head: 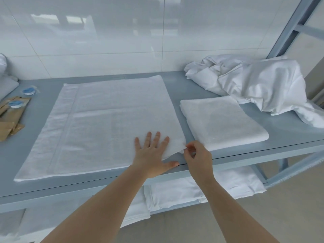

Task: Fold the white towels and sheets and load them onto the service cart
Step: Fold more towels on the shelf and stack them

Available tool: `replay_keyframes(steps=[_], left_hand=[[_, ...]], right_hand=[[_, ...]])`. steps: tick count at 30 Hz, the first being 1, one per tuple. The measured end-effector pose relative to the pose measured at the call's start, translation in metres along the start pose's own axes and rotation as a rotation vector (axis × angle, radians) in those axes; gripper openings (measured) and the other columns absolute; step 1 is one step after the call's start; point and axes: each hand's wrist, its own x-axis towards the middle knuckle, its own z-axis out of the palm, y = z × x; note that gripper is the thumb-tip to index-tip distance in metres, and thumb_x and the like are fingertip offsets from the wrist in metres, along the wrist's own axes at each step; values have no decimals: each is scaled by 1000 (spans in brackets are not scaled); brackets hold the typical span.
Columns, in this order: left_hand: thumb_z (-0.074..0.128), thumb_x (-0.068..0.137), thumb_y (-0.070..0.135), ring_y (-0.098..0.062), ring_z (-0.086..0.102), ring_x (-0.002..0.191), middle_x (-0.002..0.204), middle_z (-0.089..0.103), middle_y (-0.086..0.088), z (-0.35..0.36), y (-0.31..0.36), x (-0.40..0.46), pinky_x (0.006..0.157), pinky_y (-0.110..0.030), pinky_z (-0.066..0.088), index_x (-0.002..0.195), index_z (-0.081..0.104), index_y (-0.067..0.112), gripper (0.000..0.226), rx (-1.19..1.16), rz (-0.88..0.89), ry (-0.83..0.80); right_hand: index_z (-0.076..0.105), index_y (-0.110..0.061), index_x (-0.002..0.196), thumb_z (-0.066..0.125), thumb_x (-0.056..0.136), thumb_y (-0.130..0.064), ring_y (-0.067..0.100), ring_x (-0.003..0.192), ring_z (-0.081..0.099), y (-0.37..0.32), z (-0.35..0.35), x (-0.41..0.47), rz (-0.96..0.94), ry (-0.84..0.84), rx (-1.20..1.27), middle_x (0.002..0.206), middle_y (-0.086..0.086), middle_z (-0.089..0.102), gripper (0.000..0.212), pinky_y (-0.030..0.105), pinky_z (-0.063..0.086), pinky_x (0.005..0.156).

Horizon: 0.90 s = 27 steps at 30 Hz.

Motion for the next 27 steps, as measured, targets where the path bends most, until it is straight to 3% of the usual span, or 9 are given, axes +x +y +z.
replay_keyframes(steps=[6,9,12,16,19,22,24,25,27], left_hand=[[10,62,93,-25,-22,146,160,-17,5,-6,-1,-1,111,-63,-12,149,-11,43,102,-22,2,-29],[14,63,93,-24,-21,146,161,-16,5,-9,-2,0,112,-62,-12,149,-9,44,102,-33,5,-53],[15,61,94,-23,-22,146,160,-17,6,-11,-4,0,112,-62,-12,149,-9,44,103,-56,11,-69],[15,66,93,-20,-26,144,159,-21,7,-12,-9,-4,112,-59,-15,149,-9,45,99,-50,47,-113],[23,84,77,-15,-6,148,161,5,12,-25,-12,2,116,-52,-7,147,24,47,69,-259,-2,-104],[33,98,48,-20,34,135,141,46,7,-38,-12,12,110,-48,20,127,55,35,39,-238,-51,213],[31,100,43,-23,23,142,151,34,1,-33,-13,15,113,-52,12,142,40,30,45,-100,-58,301],[26,100,47,-23,8,147,159,17,0,-28,-16,16,115,-55,3,149,25,30,52,-47,-59,263],[14,98,57,-25,-13,148,162,-10,2,-15,-21,17,113,-59,-7,153,0,32,62,-5,-68,139]], right_hand=[[51,-19,85,60,89,-10,3,61,49,-10,-3,4,-55,1,27,71,-10,56,13,11,36,58],[50,-16,83,58,89,-9,6,57,49,-15,-8,6,-82,17,-14,64,-7,54,13,18,38,55],[46,-16,81,55,91,-12,14,56,48,-13,-13,5,-86,47,-225,63,-2,53,14,27,36,50],[52,-12,86,49,95,-15,23,71,53,-5,-17,-5,-14,-142,-564,78,6,58,9,31,38,56],[61,-10,85,55,89,-13,22,81,52,-11,-20,-2,-94,-103,-511,81,3,56,8,27,39,64],[68,-4,98,55,90,-5,27,99,54,-23,-12,16,-276,-69,-412,101,10,64,15,29,44,76],[57,-4,128,46,97,-8,28,132,41,-28,6,31,-310,-243,-468,139,12,51,34,33,39,103],[43,-6,142,39,101,-16,24,144,24,-27,17,37,-309,-344,-527,153,9,34,42,33,25,115],[12,-12,153,24,104,-37,18,148,-7,-23,36,45,-272,-500,-664,162,2,-2,56,35,1,121]])
